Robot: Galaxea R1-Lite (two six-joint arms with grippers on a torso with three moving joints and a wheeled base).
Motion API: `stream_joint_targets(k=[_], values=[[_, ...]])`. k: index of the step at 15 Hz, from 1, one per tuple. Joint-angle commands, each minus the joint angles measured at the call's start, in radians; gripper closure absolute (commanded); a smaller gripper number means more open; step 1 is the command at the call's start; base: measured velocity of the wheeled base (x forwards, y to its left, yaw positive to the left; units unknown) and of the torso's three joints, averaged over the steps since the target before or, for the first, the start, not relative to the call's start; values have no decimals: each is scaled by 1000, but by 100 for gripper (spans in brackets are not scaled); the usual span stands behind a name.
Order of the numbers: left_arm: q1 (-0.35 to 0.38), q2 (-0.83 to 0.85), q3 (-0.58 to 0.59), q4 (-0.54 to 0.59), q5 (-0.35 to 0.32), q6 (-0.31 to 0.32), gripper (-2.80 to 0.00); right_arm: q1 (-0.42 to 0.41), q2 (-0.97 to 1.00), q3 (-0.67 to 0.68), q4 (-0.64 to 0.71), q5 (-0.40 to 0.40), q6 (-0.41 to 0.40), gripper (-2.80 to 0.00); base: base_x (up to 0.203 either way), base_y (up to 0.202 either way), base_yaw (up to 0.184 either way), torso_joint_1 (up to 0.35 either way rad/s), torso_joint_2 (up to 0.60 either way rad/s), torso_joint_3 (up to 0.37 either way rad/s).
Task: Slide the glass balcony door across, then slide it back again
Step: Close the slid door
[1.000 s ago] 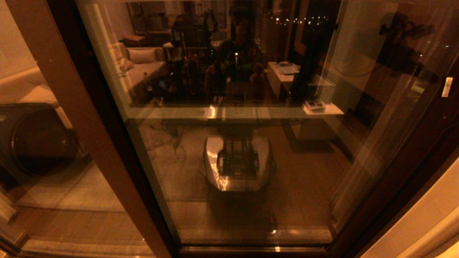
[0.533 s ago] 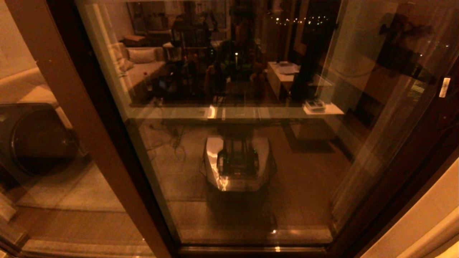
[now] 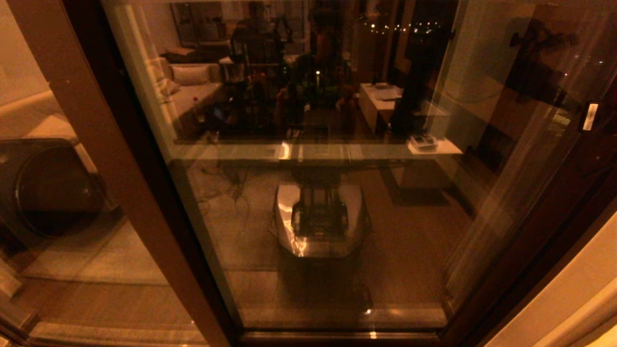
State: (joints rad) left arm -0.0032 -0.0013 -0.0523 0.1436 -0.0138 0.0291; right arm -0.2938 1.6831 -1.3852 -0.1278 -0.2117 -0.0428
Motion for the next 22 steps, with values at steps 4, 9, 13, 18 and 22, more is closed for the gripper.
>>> stream_joint_targets(k=[4,9,13,18,22], values=[[0,0,0,1,0,0,0,-19,43,-39,-1,-6,0,0,0,0,0,0,0,0],[0,0,0,1,0,0,0,-25,44,-40,-1,-6,0,0,0,0,0,0,0,0],[0,0,0,1,0,0,0,-17,8,-18,-1,0,1,0,0,0,0,0,0,0],[0,0,0,1,0,0,0,4,-5,-6,-1,12,9,0,0,0,0,0,0,0],[0,0,0,1,0,0,0,4,16,-14,-1,12,9,0,0,0,0,0,0,0]])
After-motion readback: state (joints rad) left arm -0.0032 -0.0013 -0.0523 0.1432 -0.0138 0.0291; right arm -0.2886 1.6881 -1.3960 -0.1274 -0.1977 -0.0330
